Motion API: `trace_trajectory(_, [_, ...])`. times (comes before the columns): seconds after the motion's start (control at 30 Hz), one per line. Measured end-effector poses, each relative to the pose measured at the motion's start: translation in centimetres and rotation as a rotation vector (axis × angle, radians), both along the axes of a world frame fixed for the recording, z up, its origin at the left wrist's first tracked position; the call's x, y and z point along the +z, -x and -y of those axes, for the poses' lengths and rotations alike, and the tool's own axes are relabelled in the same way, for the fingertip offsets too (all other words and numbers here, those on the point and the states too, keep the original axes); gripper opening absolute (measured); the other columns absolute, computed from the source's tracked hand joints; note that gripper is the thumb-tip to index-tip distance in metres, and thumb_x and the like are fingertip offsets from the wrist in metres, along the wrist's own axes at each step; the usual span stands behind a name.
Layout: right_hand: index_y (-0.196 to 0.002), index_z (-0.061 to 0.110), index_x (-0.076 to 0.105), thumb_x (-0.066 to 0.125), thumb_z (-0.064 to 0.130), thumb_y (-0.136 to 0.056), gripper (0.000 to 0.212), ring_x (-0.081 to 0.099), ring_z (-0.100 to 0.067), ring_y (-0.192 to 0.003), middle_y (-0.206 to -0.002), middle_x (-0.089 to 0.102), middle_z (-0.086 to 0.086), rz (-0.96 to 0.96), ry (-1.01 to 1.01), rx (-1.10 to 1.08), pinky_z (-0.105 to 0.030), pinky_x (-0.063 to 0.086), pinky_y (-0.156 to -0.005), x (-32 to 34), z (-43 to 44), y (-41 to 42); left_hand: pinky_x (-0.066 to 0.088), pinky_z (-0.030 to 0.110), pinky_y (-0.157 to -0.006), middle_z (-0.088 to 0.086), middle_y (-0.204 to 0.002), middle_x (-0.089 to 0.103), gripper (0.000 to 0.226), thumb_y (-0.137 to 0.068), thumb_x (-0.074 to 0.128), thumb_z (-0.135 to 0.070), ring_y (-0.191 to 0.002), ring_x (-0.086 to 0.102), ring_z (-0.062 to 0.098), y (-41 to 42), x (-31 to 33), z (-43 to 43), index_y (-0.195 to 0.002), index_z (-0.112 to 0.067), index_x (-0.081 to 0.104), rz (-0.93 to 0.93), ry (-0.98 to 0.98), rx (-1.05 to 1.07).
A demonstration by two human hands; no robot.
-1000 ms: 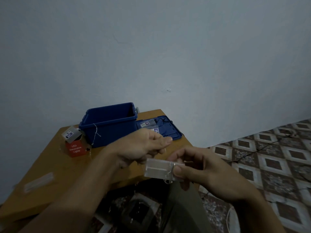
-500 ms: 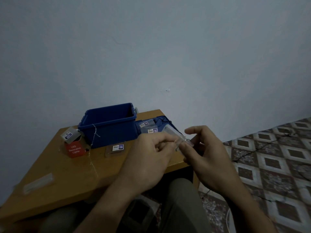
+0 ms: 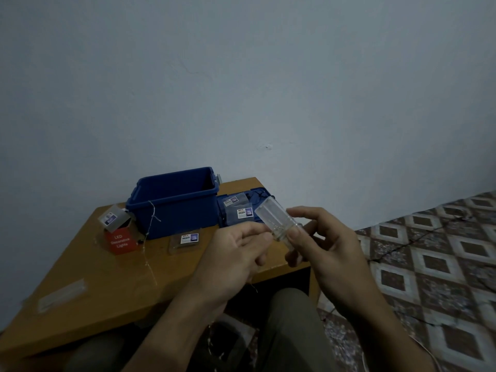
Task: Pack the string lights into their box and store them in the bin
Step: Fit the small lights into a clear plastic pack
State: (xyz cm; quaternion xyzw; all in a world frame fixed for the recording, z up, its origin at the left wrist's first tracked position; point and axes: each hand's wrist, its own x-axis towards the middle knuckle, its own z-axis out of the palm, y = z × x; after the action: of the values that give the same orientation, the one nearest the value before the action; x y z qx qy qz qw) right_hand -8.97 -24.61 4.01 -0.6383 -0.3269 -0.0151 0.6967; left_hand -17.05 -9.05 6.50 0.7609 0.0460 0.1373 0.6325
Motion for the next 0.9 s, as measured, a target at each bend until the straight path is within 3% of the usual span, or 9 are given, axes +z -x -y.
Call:
trace_trajectory(0.23, [-0.108, 0.019, 0.067, 0.065, 0.012, -0.095, 0.015, 0.069, -0.025, -0.063, -0.072, 0.063, -0.005, -0.087, -0.06, 0.039, -0.031, 0.057, -0.063, -0.1, -0.1, -0.2, 0.029, 0.017, -0.042, 0.003, -0.067, 0.052, 0.019, -0.097, 0.06, -0.02, -0.045, 0.036, 0.005, -0.1, -0.2, 0.1, -0.114, -0.017, 0.07, 0.016, 0.113, -0.047])
trace_trajectory(0.47, [-0.109, 0.017, 0.067, 0.065, 0.011, -0.094, 0.016, 0.068, -0.026, -0.063, -0.074, 0.062, -0.008, -0.109, -0.089, 0.036, -0.035, 0.058, -0.063, 0.0, -0.2, -0.1, 0.027, 0.018, -0.041, 0.002, -0.065, 0.049, 0.017, -0.099, 0.058, -0.02, -0.042, 0.032, 0.005, -0.4, -0.2, 0.3, -0.113, -0.018, 0.067, 0.013, 0.087, -0.023])
trace_trajectory(0.57, [-0.11, 0.017, 0.067, 0.065, 0.011, -0.094, 0.017, 0.068, -0.025, -0.064, -0.076, 0.061, -0.011, -0.131, -0.103, 0.043, -0.041, 0.061, -0.066, 0.1, -0.1, -0.1, 0.032, 0.017, -0.044, -0.001, -0.062, 0.047, 0.015, -0.101, 0.056, -0.019, -0.045, 0.038, 0.005, -0.6, -0.2, 0.2, -0.112, -0.019, 0.066, 0.003, 0.024, 0.0])
trace_trajectory(0.73, [-0.111, 0.014, 0.067, 0.065, 0.014, -0.092, 0.02, 0.063, -0.021, -0.063, -0.08, 0.06, -0.012, -0.201, -0.147, 0.071, -0.037, 0.055, -0.065, 0.1, -0.1, -0.2, 0.049, 0.024, -0.057, -0.001, -0.063, 0.054, 0.013, -0.1, 0.058, -0.022, -0.057, 0.056, 0.013, -0.8, -0.3, -0.1, -0.109, -0.021, 0.068, -0.038, 0.019, -0.009])
trace_trajectory(0.9, [-0.113, 0.01, 0.067, 0.066, 0.019, -0.085, 0.03, 0.059, -0.022, -0.064, -0.086, 0.06, -0.014, -0.273, -0.194, 0.12, -0.034, 0.053, -0.063, 0.2, -0.1, -0.4, 0.044, 0.024, -0.051, 0.0, -0.065, 0.058, 0.025, -0.099, 0.058, -0.03, -0.053, 0.052, 0.011, -1.0, -0.7, -0.8, -0.098, -0.008, 0.072, -0.098, -0.041, -0.015])
